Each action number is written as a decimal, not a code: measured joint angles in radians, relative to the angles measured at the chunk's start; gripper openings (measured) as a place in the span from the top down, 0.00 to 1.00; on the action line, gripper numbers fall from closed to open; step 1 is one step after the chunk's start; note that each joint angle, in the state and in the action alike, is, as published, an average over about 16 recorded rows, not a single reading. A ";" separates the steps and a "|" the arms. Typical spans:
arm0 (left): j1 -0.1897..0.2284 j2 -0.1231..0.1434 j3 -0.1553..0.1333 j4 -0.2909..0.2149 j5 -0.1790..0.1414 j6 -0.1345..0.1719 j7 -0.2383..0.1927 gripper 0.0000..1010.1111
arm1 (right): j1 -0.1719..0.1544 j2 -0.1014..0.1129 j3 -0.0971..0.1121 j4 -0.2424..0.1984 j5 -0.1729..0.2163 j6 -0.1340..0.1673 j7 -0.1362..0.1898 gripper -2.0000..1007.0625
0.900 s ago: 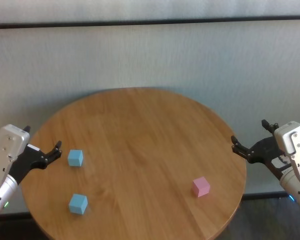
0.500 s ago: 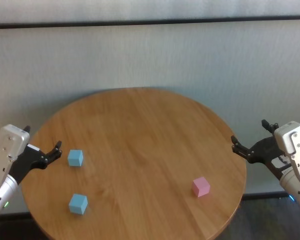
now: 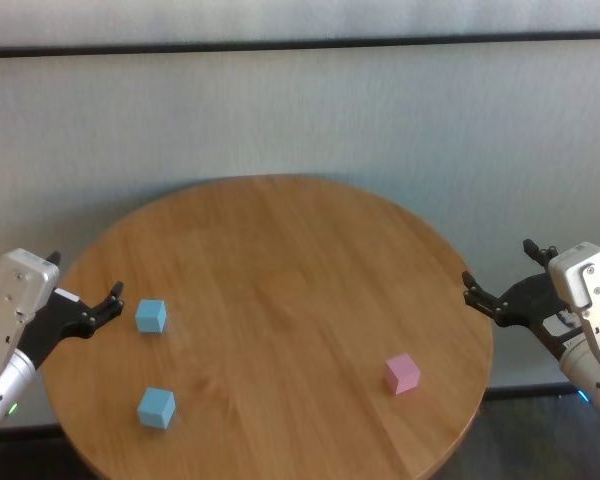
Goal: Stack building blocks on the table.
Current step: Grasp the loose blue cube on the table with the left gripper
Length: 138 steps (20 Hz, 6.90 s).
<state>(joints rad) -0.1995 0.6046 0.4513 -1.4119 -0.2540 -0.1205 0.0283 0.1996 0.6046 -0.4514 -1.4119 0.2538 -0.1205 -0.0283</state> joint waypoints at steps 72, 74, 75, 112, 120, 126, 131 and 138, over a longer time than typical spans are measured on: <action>0.192 0.071 -0.116 -0.354 -0.323 0.588 -0.255 0.01 | 0.000 0.000 0.000 0.000 0.000 0.000 0.000 0.00; 0.192 0.066 -0.114 -0.357 -0.318 0.602 -0.255 0.01 | 0.000 0.000 0.000 0.000 0.000 0.000 0.000 0.00; 0.191 0.064 -0.113 -0.358 -0.315 0.609 -0.256 0.01 | 0.000 0.000 0.000 0.000 0.000 0.000 0.000 0.00; 0.098 -0.032 -0.090 -0.222 -0.214 0.683 -0.296 0.01 | 0.000 0.000 0.000 0.000 0.000 0.000 0.000 0.00; 0.084 -0.059 -0.090 -0.188 -0.188 0.679 -0.292 0.01 | 0.000 0.000 0.000 0.000 0.000 0.000 0.000 0.00; 0.077 -0.072 -0.093 -0.172 -0.173 0.677 -0.285 0.01 | 0.000 0.000 0.000 0.000 0.000 0.000 0.000 0.00; 0.075 -0.075 -0.095 -0.169 -0.169 0.676 -0.282 0.02 | 0.000 0.000 0.000 0.000 0.000 0.000 0.000 0.00; 0.076 -0.073 -0.095 -0.172 -0.171 0.676 -0.283 0.12 | 0.000 0.000 0.000 0.000 0.000 0.000 0.000 0.00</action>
<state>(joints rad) -0.1233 0.5314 0.3565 -1.5836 -0.4249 0.5551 -0.2545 0.1996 0.6046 -0.4514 -1.4119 0.2538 -0.1205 -0.0283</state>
